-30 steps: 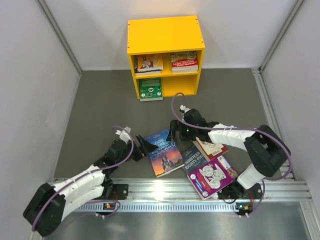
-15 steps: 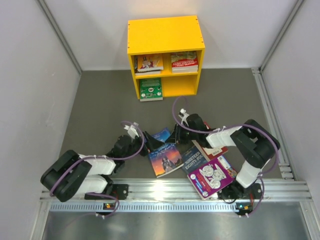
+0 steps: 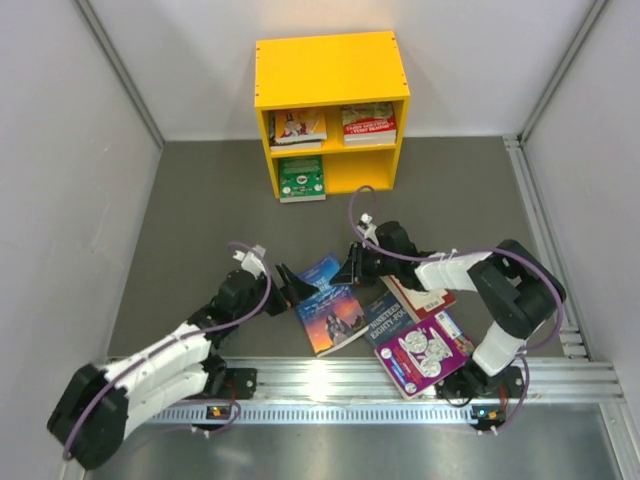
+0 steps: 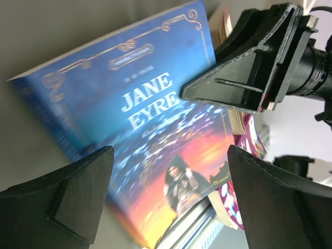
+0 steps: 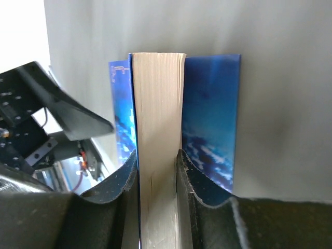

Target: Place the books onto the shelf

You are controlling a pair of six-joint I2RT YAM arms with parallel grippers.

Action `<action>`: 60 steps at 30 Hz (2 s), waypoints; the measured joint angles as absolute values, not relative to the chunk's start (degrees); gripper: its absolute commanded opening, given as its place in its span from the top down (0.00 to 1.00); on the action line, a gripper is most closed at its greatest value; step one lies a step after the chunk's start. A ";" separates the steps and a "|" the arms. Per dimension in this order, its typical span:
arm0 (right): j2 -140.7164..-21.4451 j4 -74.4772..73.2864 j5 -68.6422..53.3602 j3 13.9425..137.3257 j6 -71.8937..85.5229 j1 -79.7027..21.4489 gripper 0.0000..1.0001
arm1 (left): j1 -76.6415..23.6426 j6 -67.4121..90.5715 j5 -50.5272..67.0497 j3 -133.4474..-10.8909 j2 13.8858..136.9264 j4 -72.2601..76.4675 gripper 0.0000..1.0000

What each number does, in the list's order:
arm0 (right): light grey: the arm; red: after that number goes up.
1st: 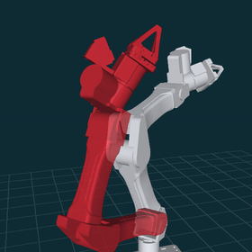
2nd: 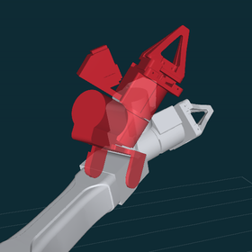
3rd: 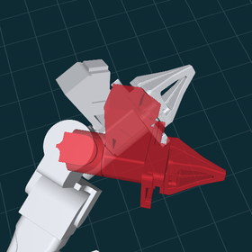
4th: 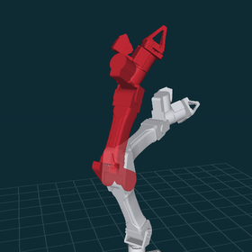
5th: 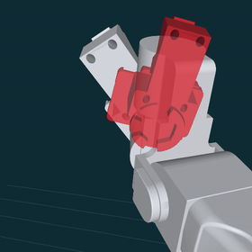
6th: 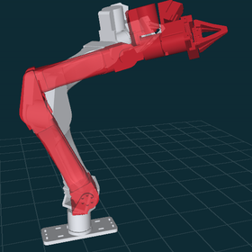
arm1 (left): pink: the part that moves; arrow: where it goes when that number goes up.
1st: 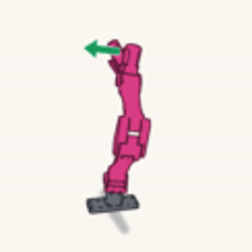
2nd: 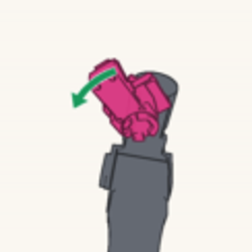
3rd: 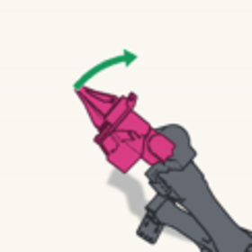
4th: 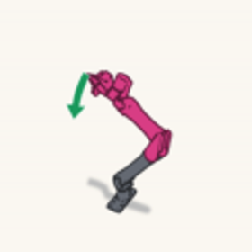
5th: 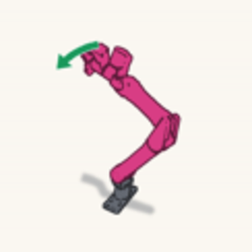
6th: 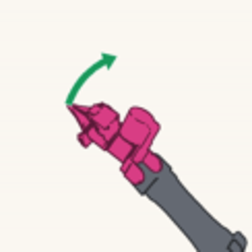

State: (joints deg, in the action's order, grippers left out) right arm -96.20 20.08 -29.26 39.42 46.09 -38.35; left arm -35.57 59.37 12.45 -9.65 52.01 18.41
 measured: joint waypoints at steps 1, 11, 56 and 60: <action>-96.03 19.29 -29.71 39.77 46.09 -37.60 1.00 | -35.55 58.35 10.83 -11.14 48.58 12.86 0.02; -95.98 17.32 -29.28 44.29 50.41 -29.71 1.00 | -35.29 53.89 2.39 -21.10 27.24 -11.31 0.01; -132.55 28.60 -16.12 87.13 68.34 -26.20 0.20 | -35.11 53.15 7.09 -12.45 48.05 -1.93 0.06; -129.64 30.92 -18.81 80.47 66.98 -26.04 0.20 | -35.11 53.45 7.27 -12.01 50.35 2.07 0.06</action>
State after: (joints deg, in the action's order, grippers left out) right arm -129.64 30.92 -18.81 80.47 66.98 -26.04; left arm -35.11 53.45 7.27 -12.01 50.35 2.07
